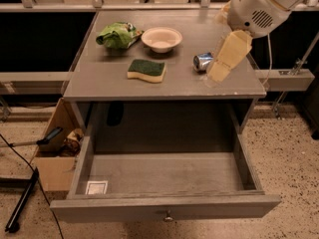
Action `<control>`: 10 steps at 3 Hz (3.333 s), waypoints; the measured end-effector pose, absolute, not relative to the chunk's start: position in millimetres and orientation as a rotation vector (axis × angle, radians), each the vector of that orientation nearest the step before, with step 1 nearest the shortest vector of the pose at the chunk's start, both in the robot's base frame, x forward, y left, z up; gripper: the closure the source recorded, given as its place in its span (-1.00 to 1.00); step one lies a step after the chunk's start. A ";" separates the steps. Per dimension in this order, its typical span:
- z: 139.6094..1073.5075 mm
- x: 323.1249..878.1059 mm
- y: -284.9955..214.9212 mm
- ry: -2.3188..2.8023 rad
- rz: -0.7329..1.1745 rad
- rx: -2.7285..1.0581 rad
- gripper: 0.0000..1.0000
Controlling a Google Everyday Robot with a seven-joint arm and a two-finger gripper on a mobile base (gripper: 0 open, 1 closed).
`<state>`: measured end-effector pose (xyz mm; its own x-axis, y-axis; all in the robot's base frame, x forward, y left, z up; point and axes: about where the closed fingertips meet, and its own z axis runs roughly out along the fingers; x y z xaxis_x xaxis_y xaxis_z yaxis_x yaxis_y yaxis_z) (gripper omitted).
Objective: Place sponge into top drawer
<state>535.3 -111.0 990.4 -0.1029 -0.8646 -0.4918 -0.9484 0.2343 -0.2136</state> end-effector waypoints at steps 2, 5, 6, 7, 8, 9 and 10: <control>982.2 551.6 -99.5 2.027 0.236 -1.610 -1.00; 930.7 631.1 -61.0 2.112 0.321 -1.374 -1.00; 914.0 651.8 -51.2 2.131 0.336 -1.361 -1.00; 902.0 669.2 -39.8 2.133 0.351 -1.361 -1.00; 889.7 685.5 -21.1 2.114 0.383 -1.367 -1.00; 871.2 697.7 -5.0 2.101 0.418 -1.361 -1.00; 853.1 703.8 4.3 2.101 0.436 -1.355 -1.00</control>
Offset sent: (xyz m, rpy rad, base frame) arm 0.0538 0.0362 -0.0297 0.0568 0.0699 -0.0568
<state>703.8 4.3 853.1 -0.3032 -0.7084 -0.6373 -0.9035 0.4263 -0.0441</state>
